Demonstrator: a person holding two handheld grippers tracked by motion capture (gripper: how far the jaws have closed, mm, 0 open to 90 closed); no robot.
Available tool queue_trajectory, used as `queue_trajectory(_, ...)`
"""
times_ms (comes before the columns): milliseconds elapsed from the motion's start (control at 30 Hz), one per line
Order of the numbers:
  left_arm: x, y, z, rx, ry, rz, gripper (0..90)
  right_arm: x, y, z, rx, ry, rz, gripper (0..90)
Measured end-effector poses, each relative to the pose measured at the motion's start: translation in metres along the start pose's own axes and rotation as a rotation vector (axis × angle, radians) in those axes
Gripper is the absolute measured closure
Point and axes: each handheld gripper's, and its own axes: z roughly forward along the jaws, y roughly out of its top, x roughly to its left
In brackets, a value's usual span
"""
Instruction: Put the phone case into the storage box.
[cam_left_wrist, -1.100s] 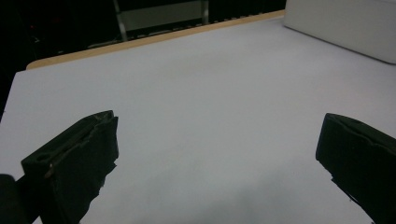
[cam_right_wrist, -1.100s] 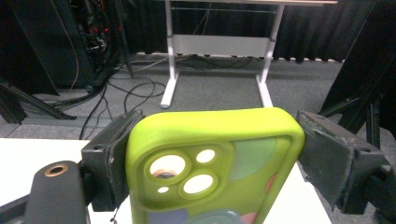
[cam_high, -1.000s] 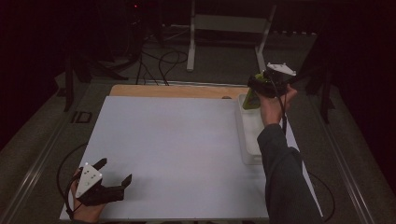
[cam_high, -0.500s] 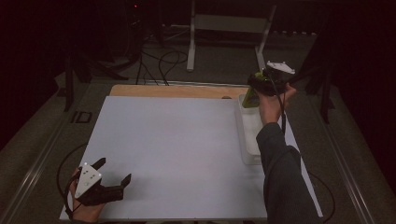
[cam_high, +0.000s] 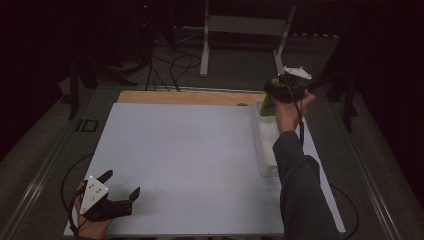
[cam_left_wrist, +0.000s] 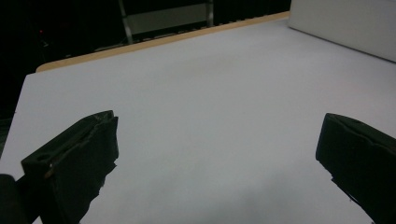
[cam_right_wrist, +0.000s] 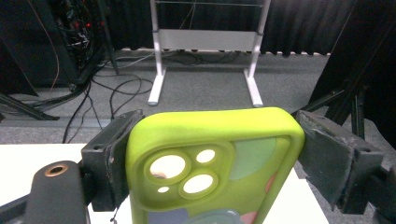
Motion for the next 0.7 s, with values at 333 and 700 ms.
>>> queue_trajectory(333, 0.0, -0.001, -0.001, -0.006, 0.005, -0.006, 0.0, 0.0, -0.002, 0.005, 0.011, -0.016, -0.007, 18.0)
queue_trajectory(700, 0.0, -0.002, -0.001, -0.004, -0.003, -0.009, 0.0, 0.004, -0.006, 0.014, 0.025, -0.018, -0.004, 17.9)
